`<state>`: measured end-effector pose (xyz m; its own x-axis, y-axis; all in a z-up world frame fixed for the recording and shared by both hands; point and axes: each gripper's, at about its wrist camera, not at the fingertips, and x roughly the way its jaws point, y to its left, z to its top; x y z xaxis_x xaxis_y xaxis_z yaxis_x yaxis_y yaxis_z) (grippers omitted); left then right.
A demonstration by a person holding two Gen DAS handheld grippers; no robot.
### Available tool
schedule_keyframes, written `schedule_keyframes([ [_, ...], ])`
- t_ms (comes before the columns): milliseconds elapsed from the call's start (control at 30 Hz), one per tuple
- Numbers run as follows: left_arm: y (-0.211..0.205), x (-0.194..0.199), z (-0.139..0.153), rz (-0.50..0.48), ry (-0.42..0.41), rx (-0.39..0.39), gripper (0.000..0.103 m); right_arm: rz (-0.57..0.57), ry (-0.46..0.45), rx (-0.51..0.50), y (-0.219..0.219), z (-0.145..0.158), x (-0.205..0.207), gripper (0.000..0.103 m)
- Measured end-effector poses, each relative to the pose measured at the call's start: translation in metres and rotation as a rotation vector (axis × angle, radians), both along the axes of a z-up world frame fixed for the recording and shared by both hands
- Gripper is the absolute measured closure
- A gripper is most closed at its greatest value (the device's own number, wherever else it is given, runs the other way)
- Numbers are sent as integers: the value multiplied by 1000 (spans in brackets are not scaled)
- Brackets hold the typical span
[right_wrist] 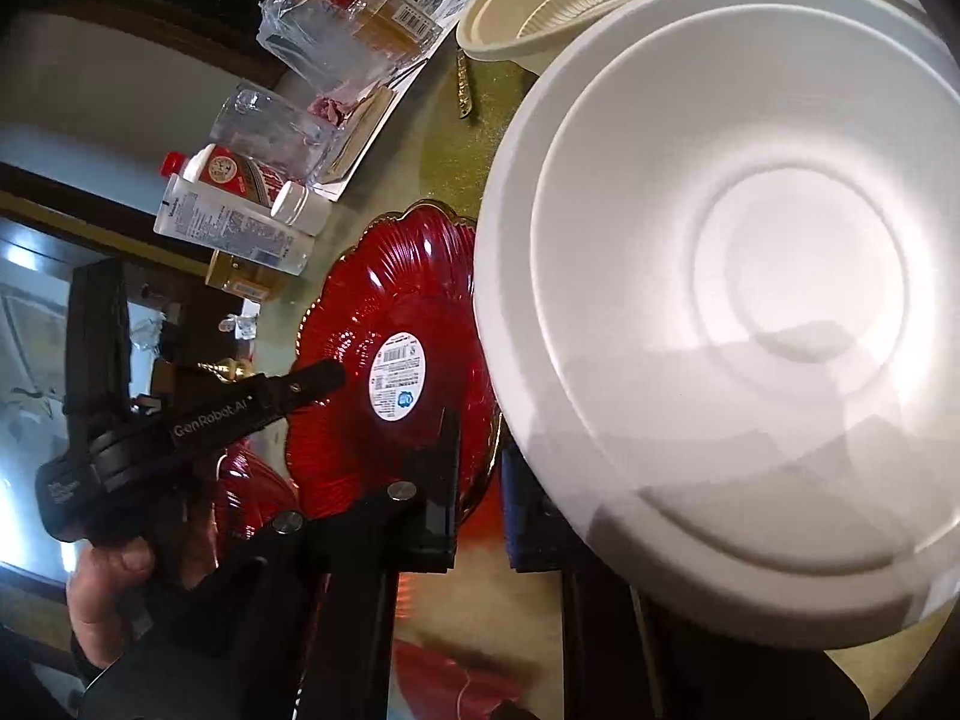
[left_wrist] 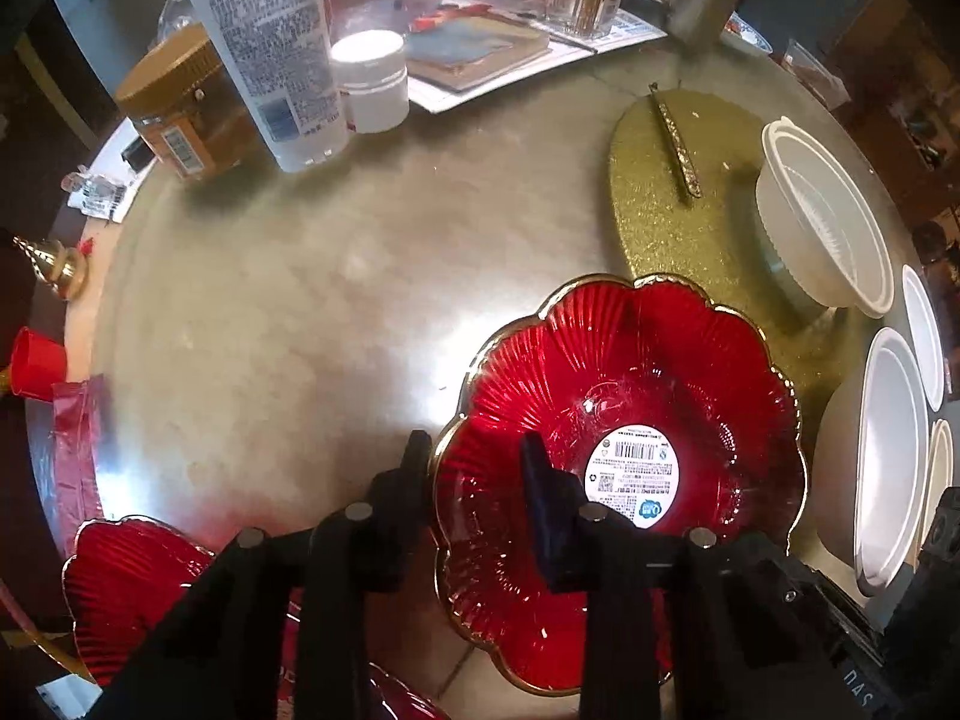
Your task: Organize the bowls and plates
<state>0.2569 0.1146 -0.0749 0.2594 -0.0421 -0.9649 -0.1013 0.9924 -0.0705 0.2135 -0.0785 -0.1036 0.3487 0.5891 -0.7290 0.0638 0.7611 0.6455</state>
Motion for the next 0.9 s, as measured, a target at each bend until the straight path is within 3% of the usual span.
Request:
schedule_keyframes([
  [633,4,-42,51,8,-163,11,81,19,-162,-22,0,43,-25,93],
  [900,25,-85,73,63,-258,1,82,82,-254,-52,20,70,-47,93],
])
